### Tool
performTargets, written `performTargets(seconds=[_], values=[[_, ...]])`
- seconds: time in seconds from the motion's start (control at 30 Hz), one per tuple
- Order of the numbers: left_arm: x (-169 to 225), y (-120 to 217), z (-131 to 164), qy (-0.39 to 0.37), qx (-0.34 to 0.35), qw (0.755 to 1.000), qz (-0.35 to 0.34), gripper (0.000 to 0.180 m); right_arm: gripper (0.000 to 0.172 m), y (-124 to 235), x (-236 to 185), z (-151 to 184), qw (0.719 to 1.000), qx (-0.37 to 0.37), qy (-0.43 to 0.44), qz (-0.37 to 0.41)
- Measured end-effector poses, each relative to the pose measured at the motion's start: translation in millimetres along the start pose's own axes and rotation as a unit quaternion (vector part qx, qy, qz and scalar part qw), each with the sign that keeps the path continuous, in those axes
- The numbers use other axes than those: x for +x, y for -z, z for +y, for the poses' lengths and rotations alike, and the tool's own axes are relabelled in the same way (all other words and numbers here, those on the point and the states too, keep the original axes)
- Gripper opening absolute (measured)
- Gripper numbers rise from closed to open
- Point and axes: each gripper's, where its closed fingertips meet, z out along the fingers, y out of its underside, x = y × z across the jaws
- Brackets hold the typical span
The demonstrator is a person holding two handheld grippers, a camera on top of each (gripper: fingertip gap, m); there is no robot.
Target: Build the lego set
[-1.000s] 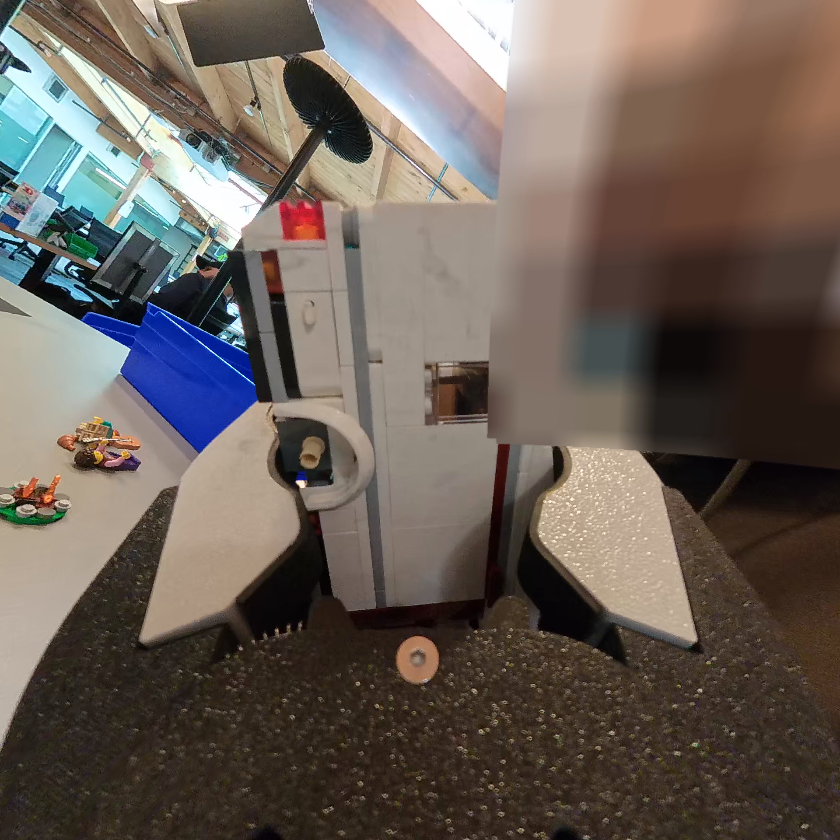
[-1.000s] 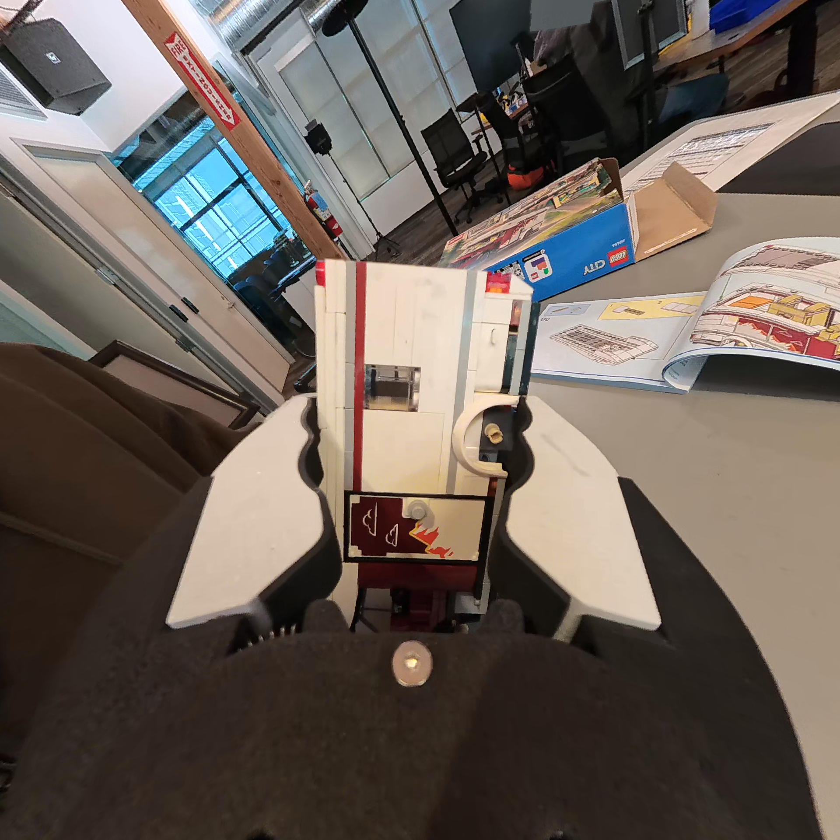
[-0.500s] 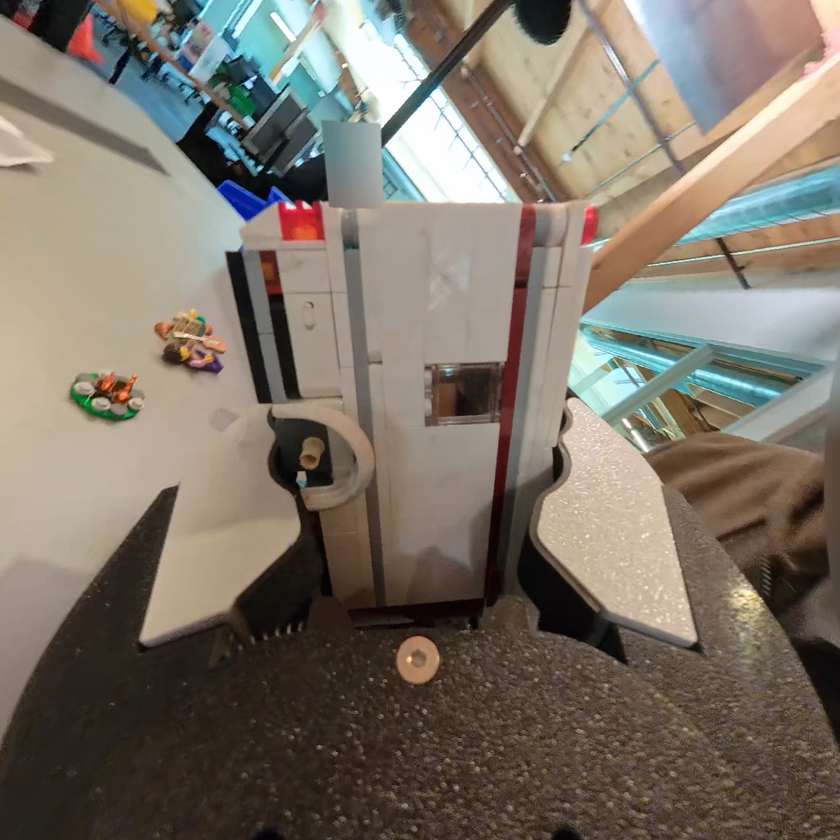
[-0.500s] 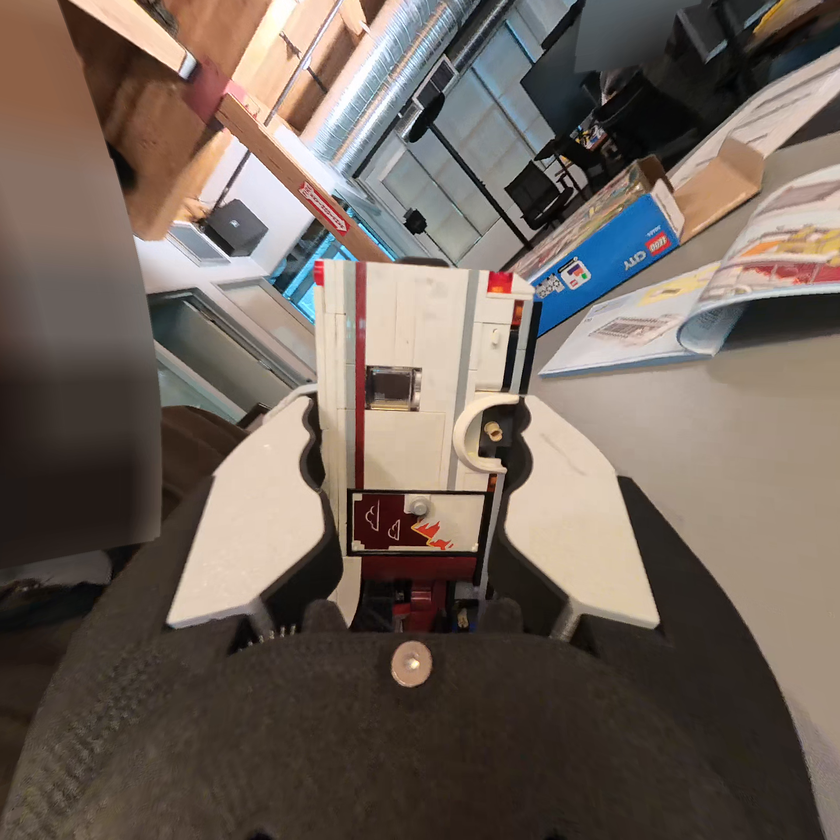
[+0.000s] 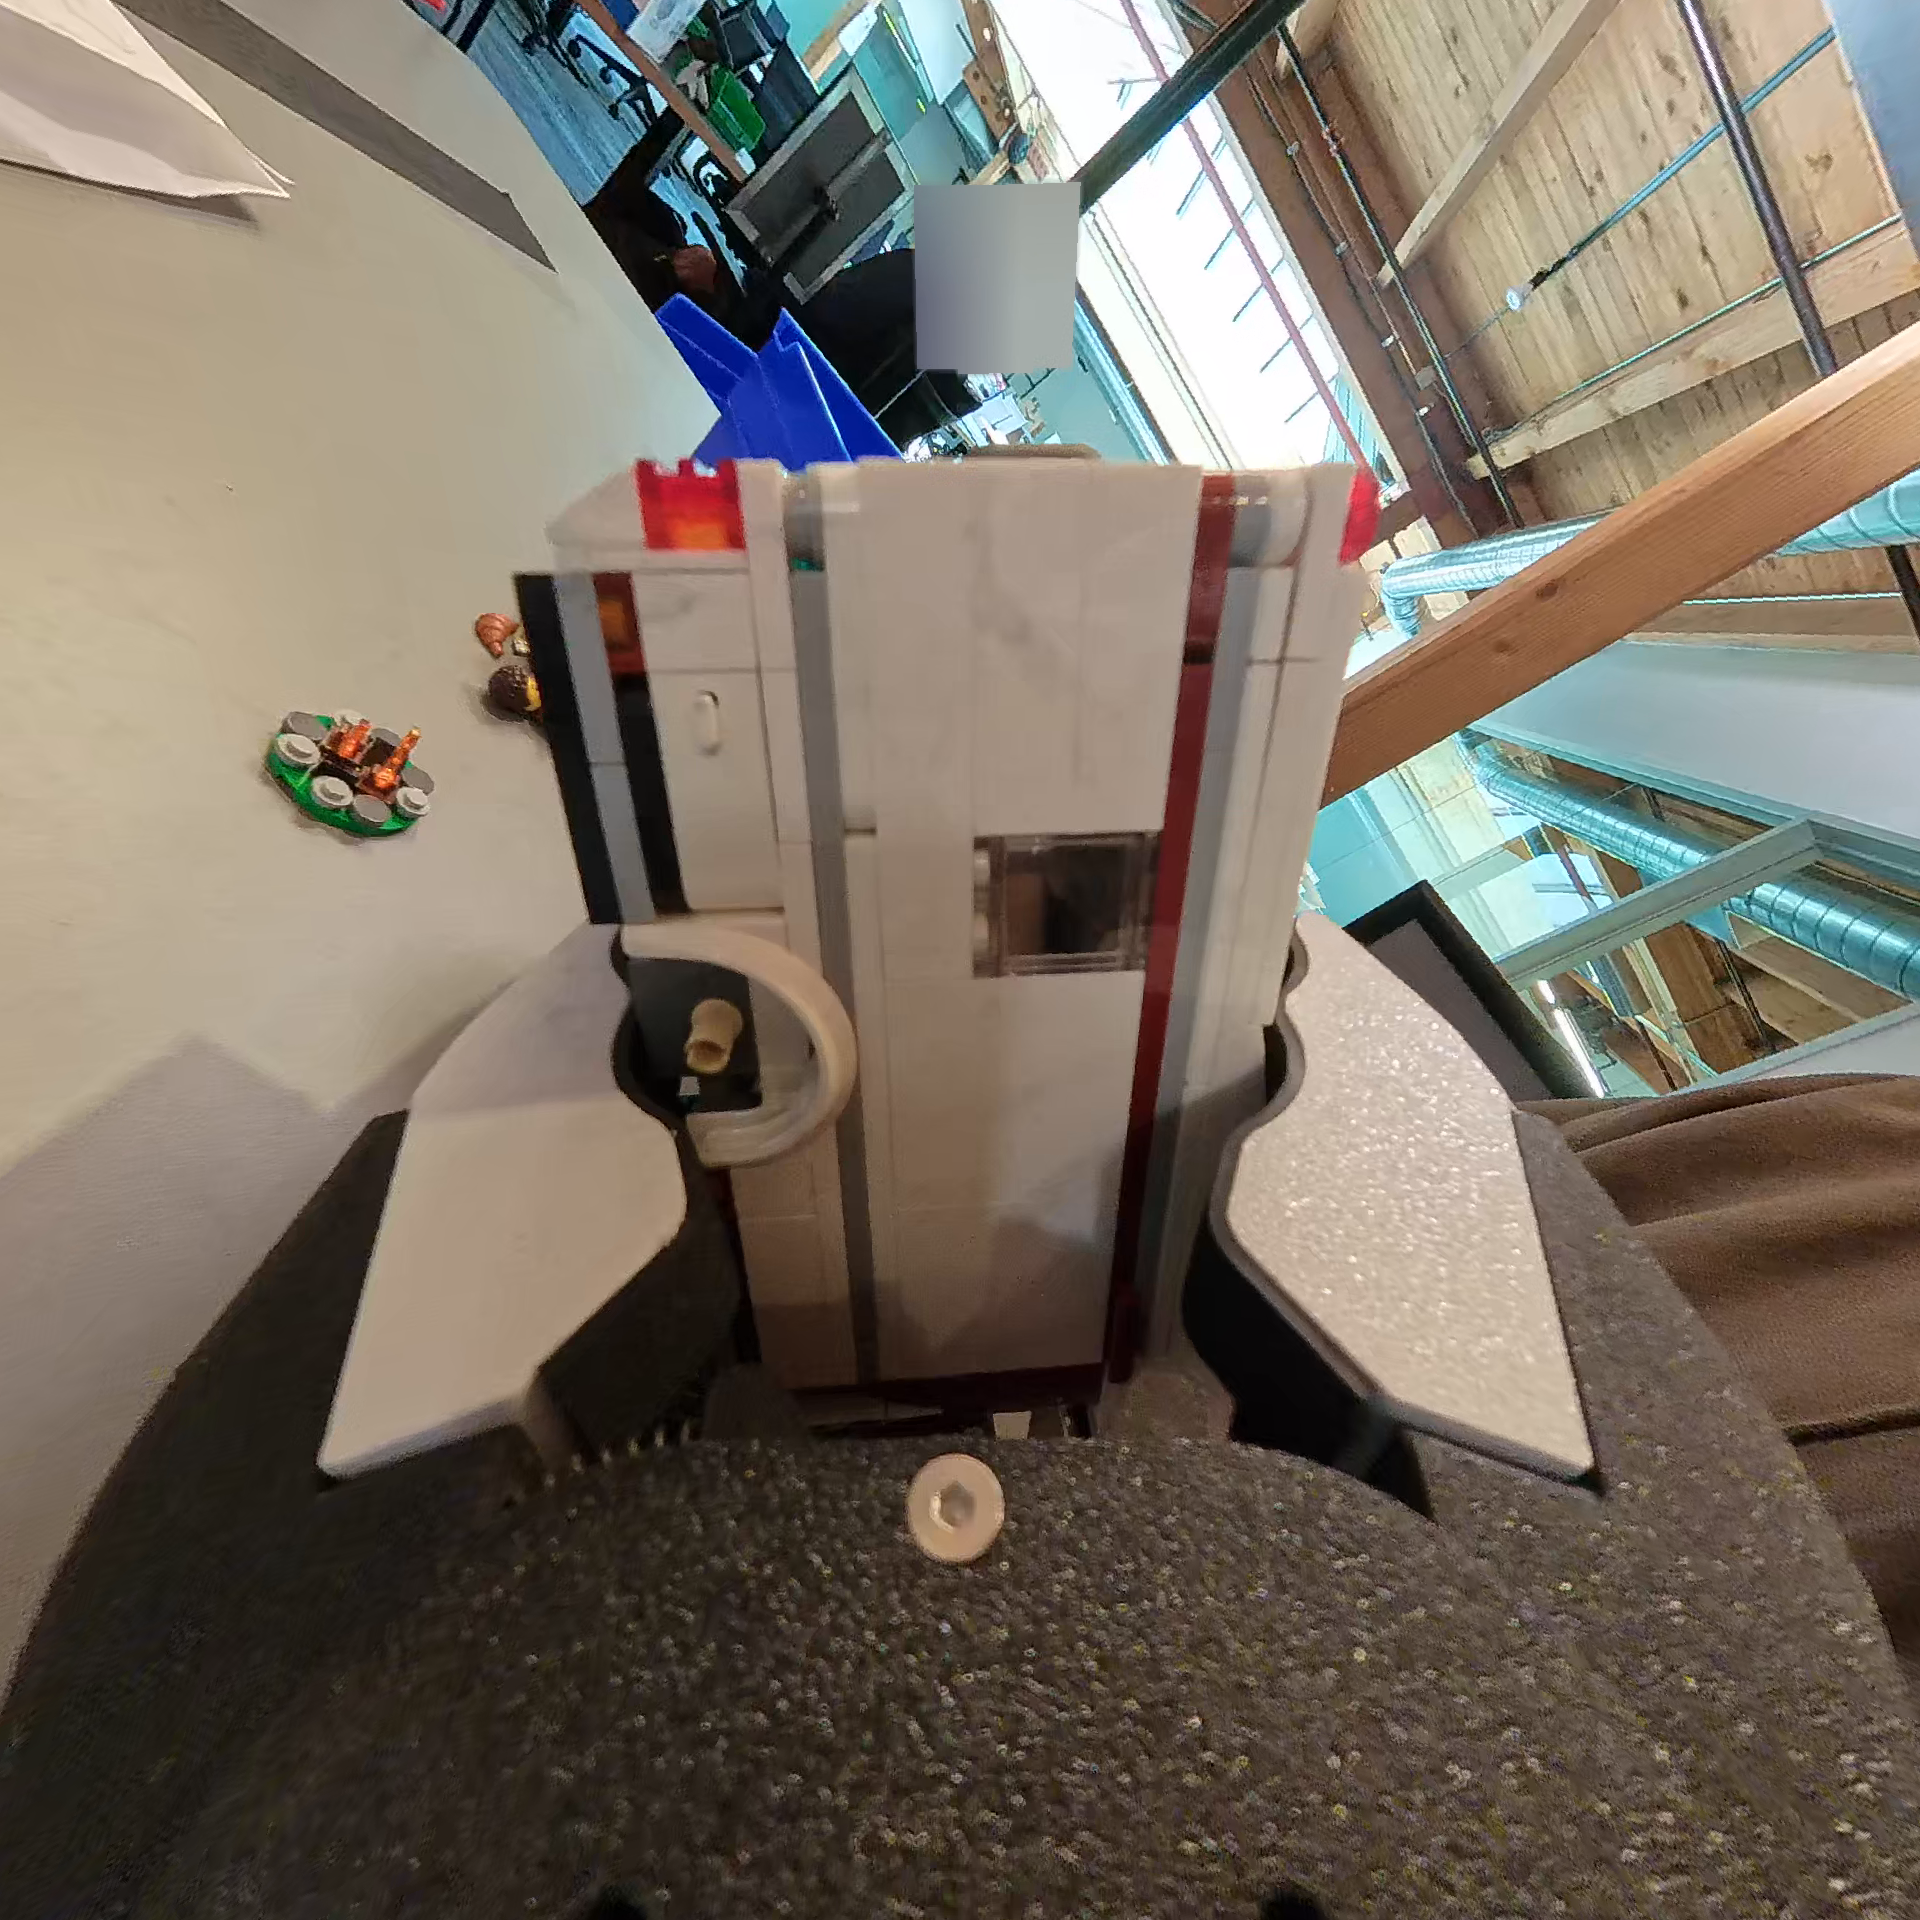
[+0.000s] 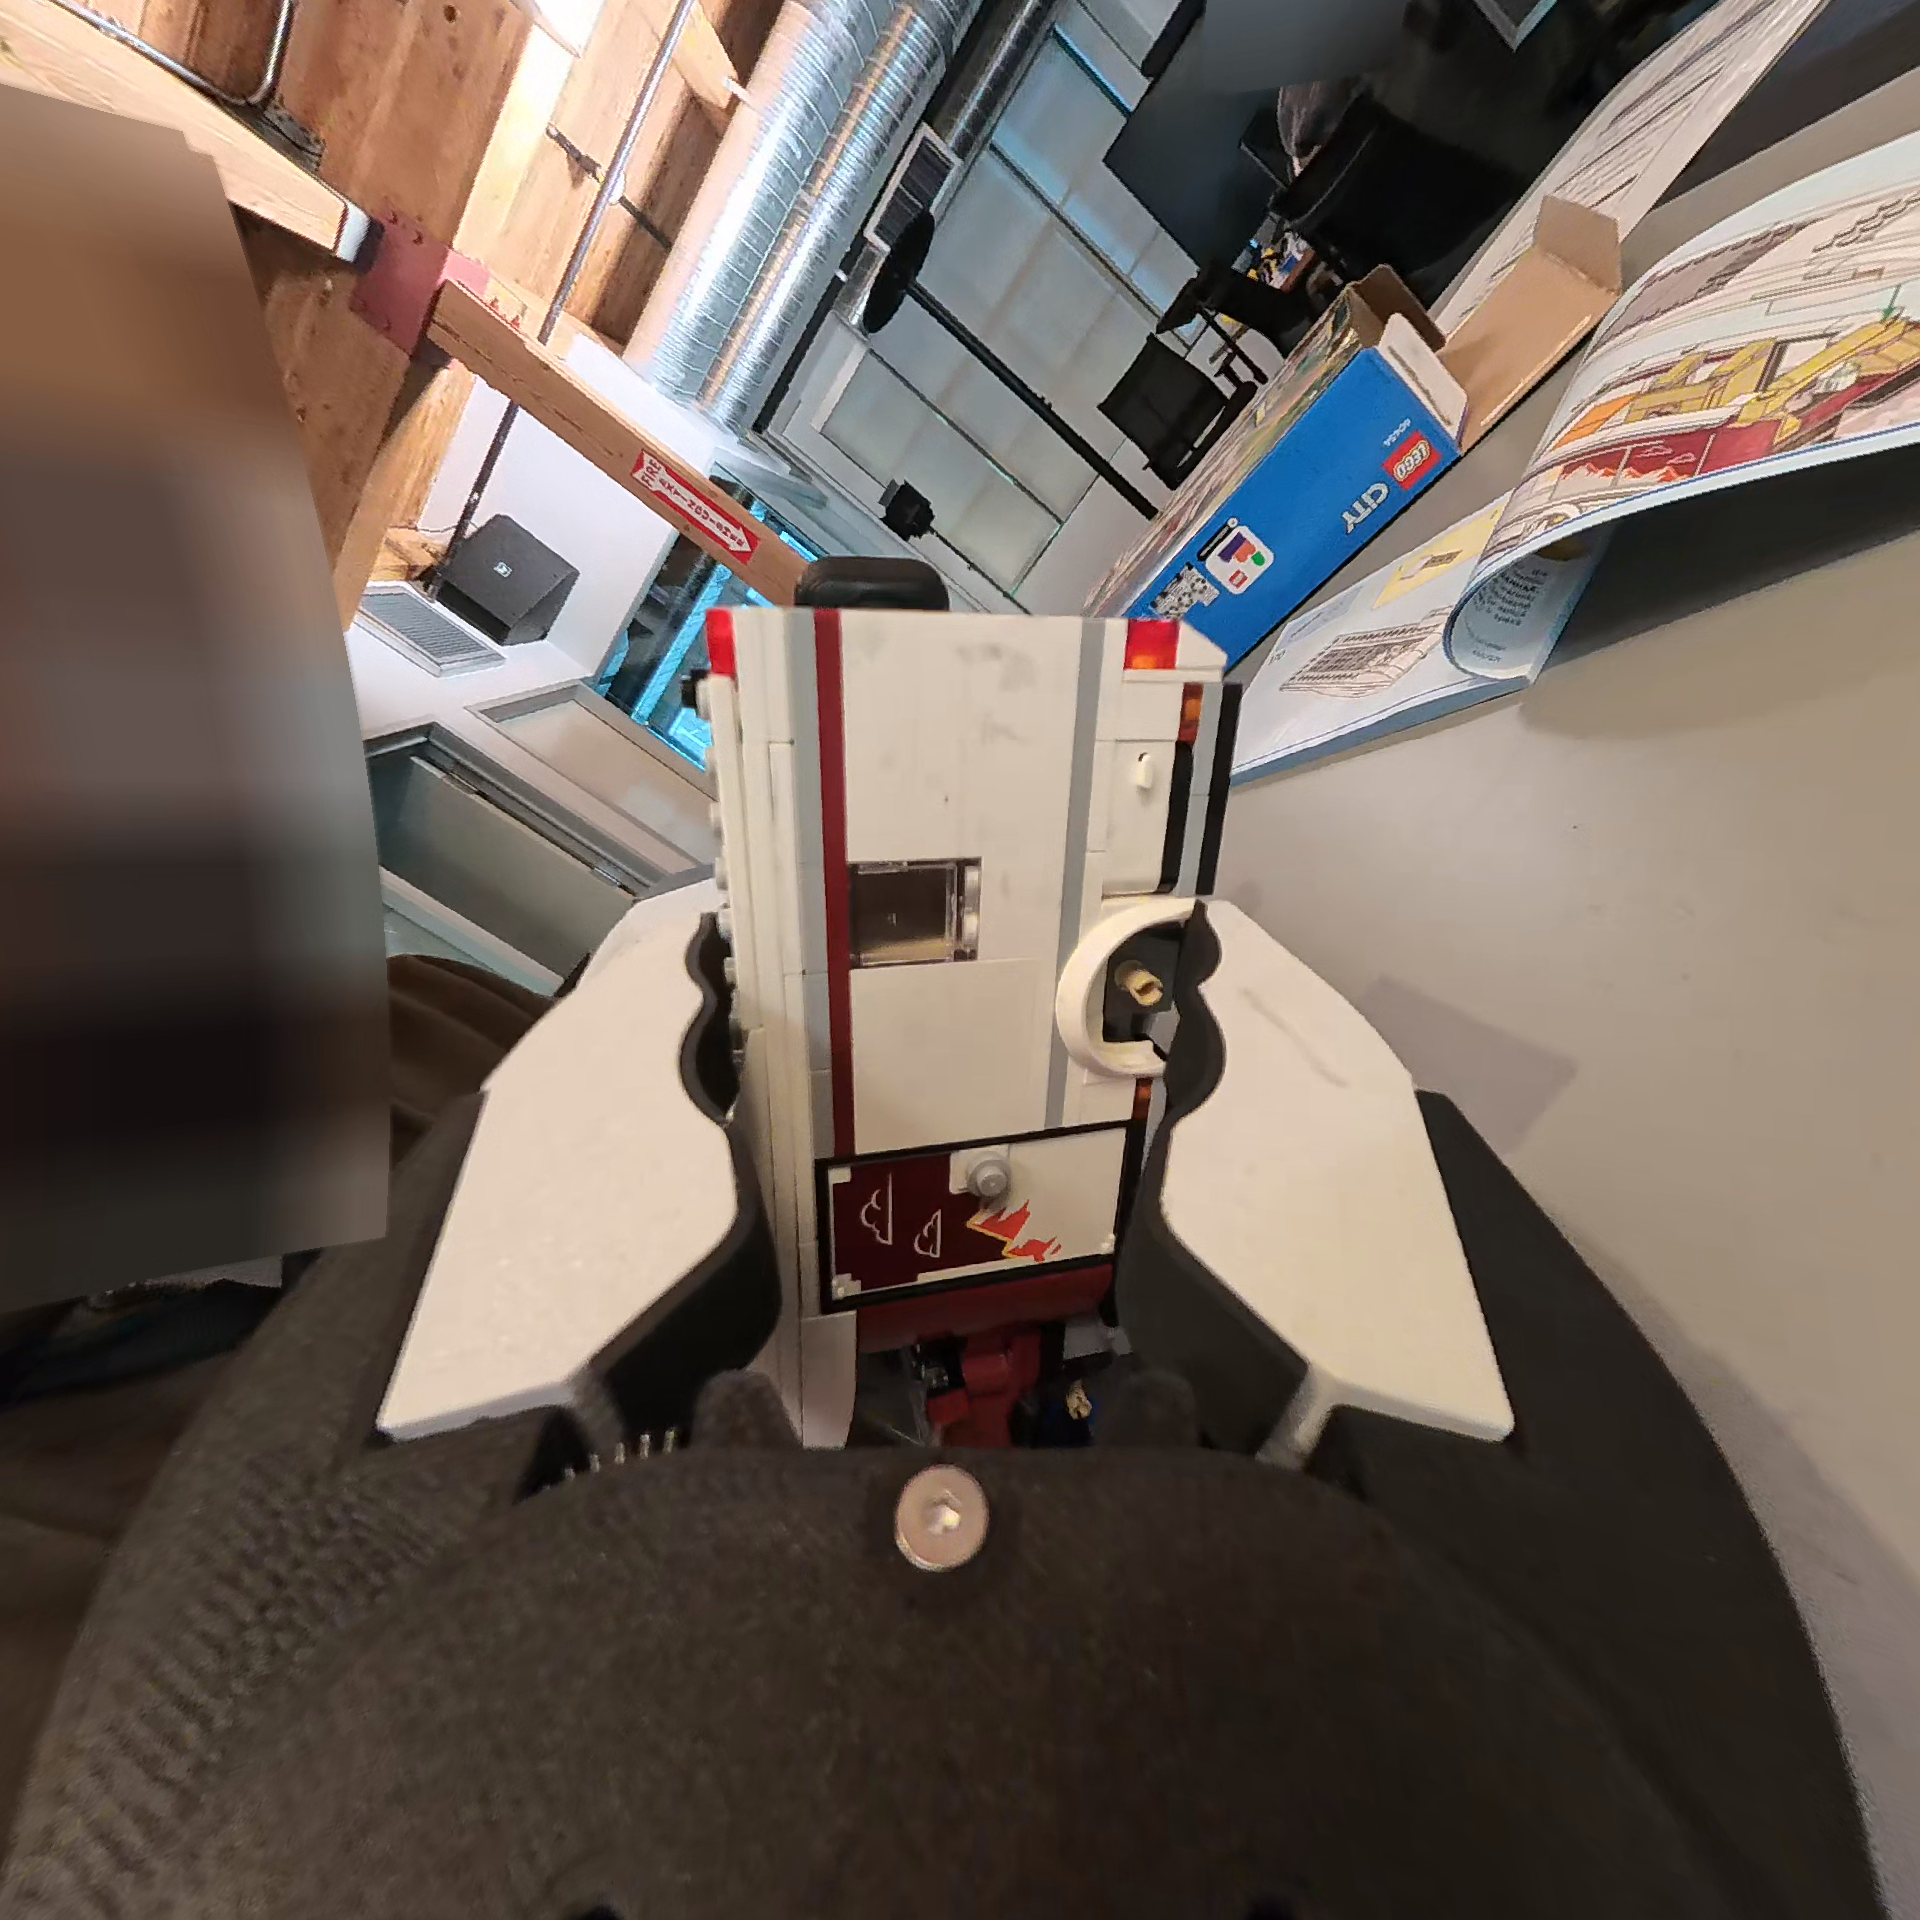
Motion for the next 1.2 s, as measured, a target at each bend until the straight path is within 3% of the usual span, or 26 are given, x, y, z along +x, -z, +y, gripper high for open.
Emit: performTargets(seconds=[0.67,1.03,1.2], values=[[-18.4,4.3,-13.0,0.008,0.006,1.0,-0.021,0.11,0.082,-10.8,17.2,-8.5,1.0,0.002,-0.017,-0.012],[-30.8,13.1,-26.8,0.073,0.016,0.996,0.049,0.11,0.085,-23.5,33.6,-14.7,0.998,-0.044,-0.014,0.052],[-39.5,27.7,-50.7,0.171,0.051,0.977,0.116,0.11,0.087,-25.6,35.0,-25.9,0.995,-0.063,0.026,0.073]])
